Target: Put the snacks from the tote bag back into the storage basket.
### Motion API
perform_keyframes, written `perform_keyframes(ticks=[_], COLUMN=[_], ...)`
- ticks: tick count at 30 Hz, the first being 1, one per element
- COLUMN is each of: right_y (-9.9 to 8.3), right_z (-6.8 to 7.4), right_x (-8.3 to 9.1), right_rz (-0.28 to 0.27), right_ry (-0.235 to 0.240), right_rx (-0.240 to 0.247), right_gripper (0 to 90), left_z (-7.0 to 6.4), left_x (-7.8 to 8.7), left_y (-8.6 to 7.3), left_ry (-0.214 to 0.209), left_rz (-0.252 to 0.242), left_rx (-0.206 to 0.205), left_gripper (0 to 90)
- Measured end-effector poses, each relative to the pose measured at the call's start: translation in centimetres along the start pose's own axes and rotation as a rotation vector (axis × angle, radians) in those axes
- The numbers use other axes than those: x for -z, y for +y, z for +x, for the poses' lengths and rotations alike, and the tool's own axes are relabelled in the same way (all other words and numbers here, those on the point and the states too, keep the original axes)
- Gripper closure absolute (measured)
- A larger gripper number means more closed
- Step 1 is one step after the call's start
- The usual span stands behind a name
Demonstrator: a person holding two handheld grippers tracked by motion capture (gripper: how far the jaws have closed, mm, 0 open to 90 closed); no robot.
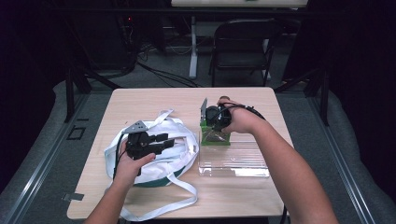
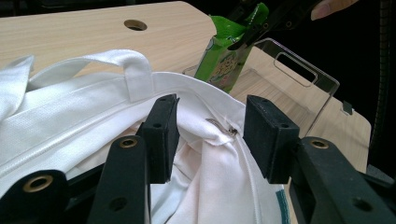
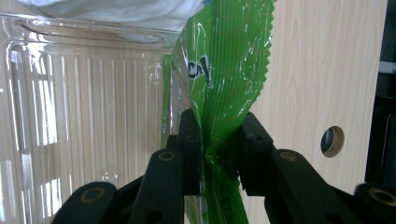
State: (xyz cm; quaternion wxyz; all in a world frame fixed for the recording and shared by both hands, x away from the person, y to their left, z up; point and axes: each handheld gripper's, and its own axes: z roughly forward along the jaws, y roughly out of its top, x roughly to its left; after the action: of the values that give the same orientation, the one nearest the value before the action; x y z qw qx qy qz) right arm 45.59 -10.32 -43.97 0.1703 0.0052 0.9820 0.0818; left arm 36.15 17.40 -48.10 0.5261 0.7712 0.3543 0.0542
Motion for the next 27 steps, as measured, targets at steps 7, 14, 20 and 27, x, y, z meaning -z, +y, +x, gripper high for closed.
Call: perform_keyframes(ticks=[7,14,20,27], right_y=[-0.2,-0.4,-0.4,-0.5], right_z=[-0.4,-0.7,-0.9,-0.9], right_x=[-0.1,0.1,0.5,1.1], right_rz=[0.003,-0.015,-0.048,-0.062], right_ry=[-0.006,-0.012,-0.04,-0.053], right_rx=[-0.032,-0.076,-0.098,-0.123], right_gripper=[69.0,61.1,50.3,46.7], left_z=[0.1,0.2,0.1,0.1], left_x=[0.1,0.0,0.1,0.2], left_y=[-0.1,-0.1,-0.2,-0.2], left_ry=[-0.002,0.002,0.003,0.003], left_rz=[-0.004,-0.004,-0.002,-0.005], left_rx=[0.007,0.013,0.01,0.01], left_gripper=[54.7,54.8,54.8,54.7])
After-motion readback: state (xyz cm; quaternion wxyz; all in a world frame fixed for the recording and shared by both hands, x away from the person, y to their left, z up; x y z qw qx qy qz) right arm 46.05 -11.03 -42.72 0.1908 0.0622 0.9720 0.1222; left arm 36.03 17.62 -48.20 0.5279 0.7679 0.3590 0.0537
